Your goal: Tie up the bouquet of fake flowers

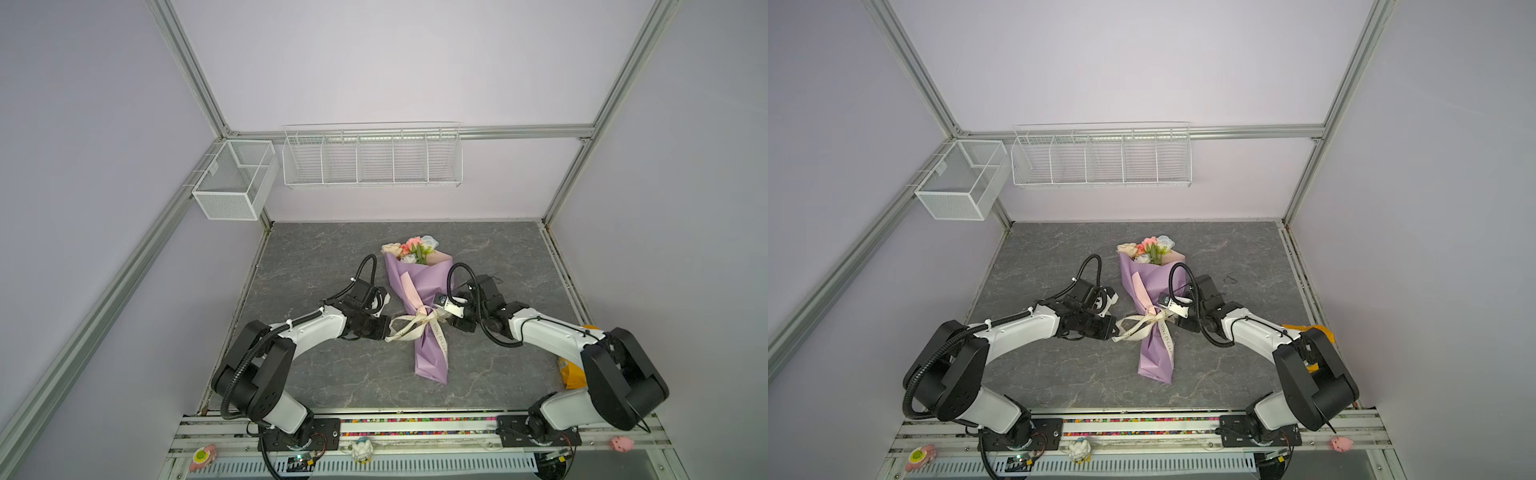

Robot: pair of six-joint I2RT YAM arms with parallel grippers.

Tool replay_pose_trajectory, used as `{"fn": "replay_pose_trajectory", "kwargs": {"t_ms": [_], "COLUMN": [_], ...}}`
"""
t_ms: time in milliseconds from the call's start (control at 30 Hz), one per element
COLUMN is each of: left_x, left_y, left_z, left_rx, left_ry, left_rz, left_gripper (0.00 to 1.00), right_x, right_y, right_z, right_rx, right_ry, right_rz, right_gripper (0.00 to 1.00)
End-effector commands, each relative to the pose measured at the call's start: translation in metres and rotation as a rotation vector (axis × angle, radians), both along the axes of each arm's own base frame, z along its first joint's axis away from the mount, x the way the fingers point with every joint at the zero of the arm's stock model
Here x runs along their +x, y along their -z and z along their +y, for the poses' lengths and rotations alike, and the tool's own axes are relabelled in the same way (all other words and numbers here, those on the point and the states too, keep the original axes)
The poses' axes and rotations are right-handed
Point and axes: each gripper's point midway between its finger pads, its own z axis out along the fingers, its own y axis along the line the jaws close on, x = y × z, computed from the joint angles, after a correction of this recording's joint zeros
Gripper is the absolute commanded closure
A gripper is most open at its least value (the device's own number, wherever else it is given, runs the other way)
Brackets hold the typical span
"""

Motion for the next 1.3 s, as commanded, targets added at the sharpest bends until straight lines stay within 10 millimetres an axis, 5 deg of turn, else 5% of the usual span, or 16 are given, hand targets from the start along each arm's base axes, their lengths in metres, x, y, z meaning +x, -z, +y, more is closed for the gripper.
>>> {"fn": "replay_pose_trajectory", "kwargs": {"t_ms": [0,400,500,733,900,1267], "left_x": [0.008,0.010,0.010,0.012,0.013,0.014], "left_y": [-0.019,-0.026,-0.026,-0.027,-0.023,-0.015], "left_z": [-0.008,-0.013,-0.012,-0.011,-0.004,0.016], "left_rx": [-0.044,-0.063,-0.059,-0.053,-0.009,0.111], "left_ry": [0.023,0.033,0.033,0.029,0.009,0.004], "left_rz": [-0.044,-0.047,-0.046,-0.051,-0.058,-0.076], "left_gripper": [1.00,1.00,1.00,1.00,1.00,1.00], "right_x": [-0.001,0.016,0.014,0.005,0.009,0.017], "right_y": [0.000,-0.008,-0.009,-0.010,-0.012,-0.013], "right_z": [0.013,0.032,0.031,0.034,0.027,0.007], "right_rx": [-0.001,-0.027,-0.029,-0.002,0.008,-0.002], "right_ry": [-0.082,-0.124,-0.115,-0.108,-0.034,0.090], "right_rz": [-0.017,-0.076,-0.075,-0.035,-0.053,-0.085], "right_gripper": [0.38,0.44,0.51,0.84,0.92,0.93]}}
